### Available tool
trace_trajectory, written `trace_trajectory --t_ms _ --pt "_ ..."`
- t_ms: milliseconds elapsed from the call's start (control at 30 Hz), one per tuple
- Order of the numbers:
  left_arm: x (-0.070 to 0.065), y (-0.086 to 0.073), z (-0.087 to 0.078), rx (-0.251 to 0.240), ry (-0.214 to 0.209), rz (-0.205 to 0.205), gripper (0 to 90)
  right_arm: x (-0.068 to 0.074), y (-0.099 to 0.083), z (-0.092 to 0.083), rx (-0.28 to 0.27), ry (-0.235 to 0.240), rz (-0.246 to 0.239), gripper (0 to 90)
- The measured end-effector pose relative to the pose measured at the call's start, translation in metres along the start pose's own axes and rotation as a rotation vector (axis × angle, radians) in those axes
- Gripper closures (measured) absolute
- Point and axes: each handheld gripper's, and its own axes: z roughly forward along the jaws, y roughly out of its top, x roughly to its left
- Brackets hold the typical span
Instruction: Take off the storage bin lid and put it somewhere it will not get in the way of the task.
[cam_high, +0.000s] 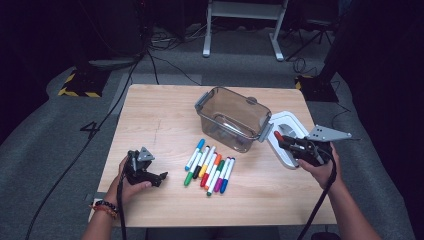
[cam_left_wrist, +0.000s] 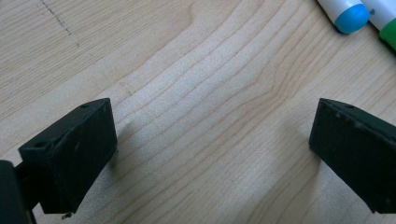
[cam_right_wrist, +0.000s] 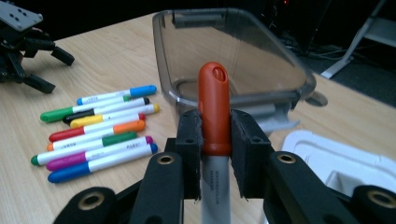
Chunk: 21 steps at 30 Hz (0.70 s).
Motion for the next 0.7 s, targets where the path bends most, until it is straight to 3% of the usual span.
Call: trace_trajectory --t_ms 300,700 --pt "0.000 0.000 0.000 0.000 0.000 0.000 1.2 -0.002 0.047 0.007 -0.032 0.002 -0.054 74.9" --pt "0.000 0.000 0.000 0.000 0.000 0.000 1.2 0.000 0.098 0.041 -0.017 0.047 -0.096 74.9"
